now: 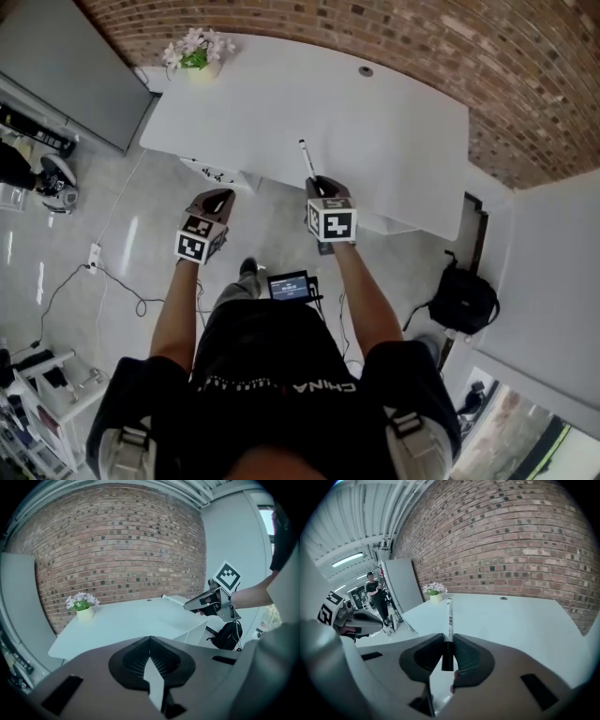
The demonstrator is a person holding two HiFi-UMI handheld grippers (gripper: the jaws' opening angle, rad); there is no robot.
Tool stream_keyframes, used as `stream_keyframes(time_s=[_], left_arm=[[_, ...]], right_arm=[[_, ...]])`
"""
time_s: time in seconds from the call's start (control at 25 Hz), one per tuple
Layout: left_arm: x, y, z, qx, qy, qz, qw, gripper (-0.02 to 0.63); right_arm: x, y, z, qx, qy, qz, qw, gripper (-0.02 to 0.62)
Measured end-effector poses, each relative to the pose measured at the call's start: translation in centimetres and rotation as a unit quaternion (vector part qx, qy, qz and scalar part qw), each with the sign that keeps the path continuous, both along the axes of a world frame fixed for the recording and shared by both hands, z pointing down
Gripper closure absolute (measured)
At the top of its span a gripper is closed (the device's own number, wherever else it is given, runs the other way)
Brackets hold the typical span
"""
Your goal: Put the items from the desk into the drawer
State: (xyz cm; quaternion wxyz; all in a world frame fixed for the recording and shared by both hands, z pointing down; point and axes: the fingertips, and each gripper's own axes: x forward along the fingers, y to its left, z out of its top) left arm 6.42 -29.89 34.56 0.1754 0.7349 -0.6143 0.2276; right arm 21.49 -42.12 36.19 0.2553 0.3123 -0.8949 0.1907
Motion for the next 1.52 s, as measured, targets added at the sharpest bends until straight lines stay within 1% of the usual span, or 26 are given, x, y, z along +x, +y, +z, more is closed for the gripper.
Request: stream_keyframes(time_s=[0.2, 0.28, 0.36, 0.48, 0.56, 0.8, 1.04, 1.12, 1.36, 1.52], left_arm=[[-3.3, 4.3, 0.9, -0.011, -0.001, -0.043, 0.999, 0.594], [-4.5, 5.1, 1.1, -0.011, 0.003, -0.051, 0.9986, 0.594], [-5.6, 5.5, 1.2, -0.008, 0.007, -0.05, 0.9987, 0.594], [-7.5, 5.7, 1.1, -0.004, 0.011, -0.036, 0.9993, 0.594], [-9.4, 6.1, 1.1, -0.002, 0.012, -0.026, 0.9996, 0.594], [-16.9, 7.5, 1.5, 0.005, 0.018, -0.001, 0.9998, 0.594], [-24.0, 9.6, 1.8, 0.003, 0.031, 0.037, 0.9989, 0.594], [-26.0, 10.2, 1.5, 0.005, 0.04, 0.05, 0.9979, 0.594], [-29.9, 13.0, 2.0, 0.002, 0.051, 0.102, 0.9935, 0.594], [-31.3, 14.6, 2.7, -0.006, 0.051, 0.127, 0.9906, 0.594]], right_arm=[[-3.6, 2.7, 0.8, -0.009, -0.001, -0.033, 0.999, 0.522], [-4.9, 3.9, 1.0, -0.011, 0.003, -0.04, 0.999, 0.522], [-6.1, 4.9, 1.1, -0.013, 0.006, -0.042, 0.999, 0.522], [-8.4, 6.3, 1.4, -0.017, 0.01, -0.038, 0.999, 0.522], [-10.4, 7.2, 1.5, -0.018, 0.01, -0.034, 0.999, 0.522], [-16.9, 9.6, 1.7, -0.016, 0.01, -0.01, 1.0, 0.522], [-23.7, 12.5, 1.2, -0.006, 0.019, 0.015, 1.0, 0.522], [-25.6, 13.5, 0.8, -0.003, 0.022, 0.027, 0.999, 0.522], [-29.9, 17.7, 0.8, -0.003, 0.027, 0.068, 0.997, 0.522], [-31.5, 20.3, 1.3, -0.002, 0.033, 0.077, 0.996, 0.522]])
